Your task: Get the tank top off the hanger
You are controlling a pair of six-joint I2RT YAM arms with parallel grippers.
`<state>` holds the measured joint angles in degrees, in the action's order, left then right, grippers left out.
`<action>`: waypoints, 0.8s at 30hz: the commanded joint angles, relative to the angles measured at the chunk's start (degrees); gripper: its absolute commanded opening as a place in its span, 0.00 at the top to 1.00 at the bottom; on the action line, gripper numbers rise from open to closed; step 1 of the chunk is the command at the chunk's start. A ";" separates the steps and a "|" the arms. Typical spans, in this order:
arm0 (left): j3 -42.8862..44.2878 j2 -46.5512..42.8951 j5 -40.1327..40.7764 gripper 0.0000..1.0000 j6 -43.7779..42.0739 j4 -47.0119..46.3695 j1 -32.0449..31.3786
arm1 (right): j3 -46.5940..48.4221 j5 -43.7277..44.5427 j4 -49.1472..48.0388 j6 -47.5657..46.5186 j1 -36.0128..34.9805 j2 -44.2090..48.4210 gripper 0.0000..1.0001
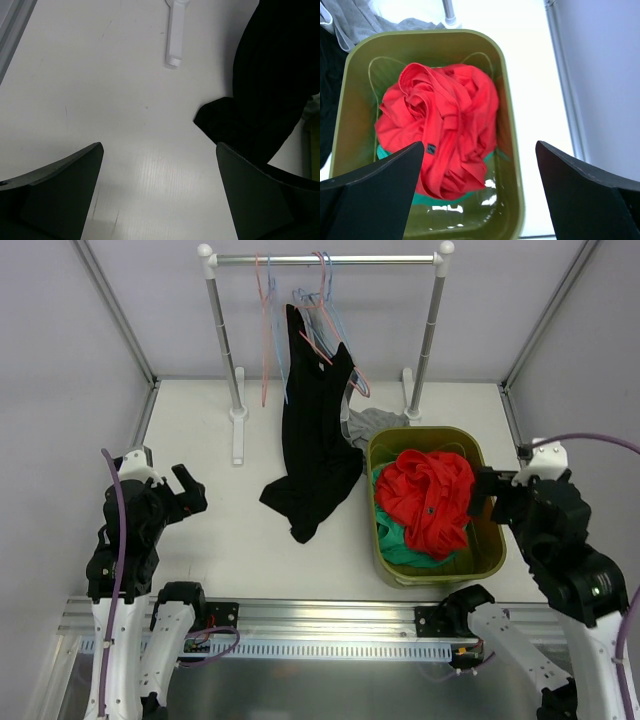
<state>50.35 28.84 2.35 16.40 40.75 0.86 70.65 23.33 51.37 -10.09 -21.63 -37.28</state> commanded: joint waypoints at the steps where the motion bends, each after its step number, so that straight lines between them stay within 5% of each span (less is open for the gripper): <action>1: 0.81 0.08 -0.07 0.01 -1.99 -0.85 0.28 | 2.82 2.33 6.28 -3.09 0.10 5.62 0.00; 13: -3.59 -4.67 1.69 0.01 0.21 -1.20 -2.71 | -3.59 5.85 9.80 -2.13 0.09 14.60 0.00; 24: -4.12 -6.34 0.90 0.01 -0.06 -1.90 -4.03 | -8.60 5.59 6.90 1.12 0.09 13.46 0.00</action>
<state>46.74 23.35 3.55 16.05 40.82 -2.46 62.78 28.03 60.82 -10.31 -21.63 -23.27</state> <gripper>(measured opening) 0.986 0.993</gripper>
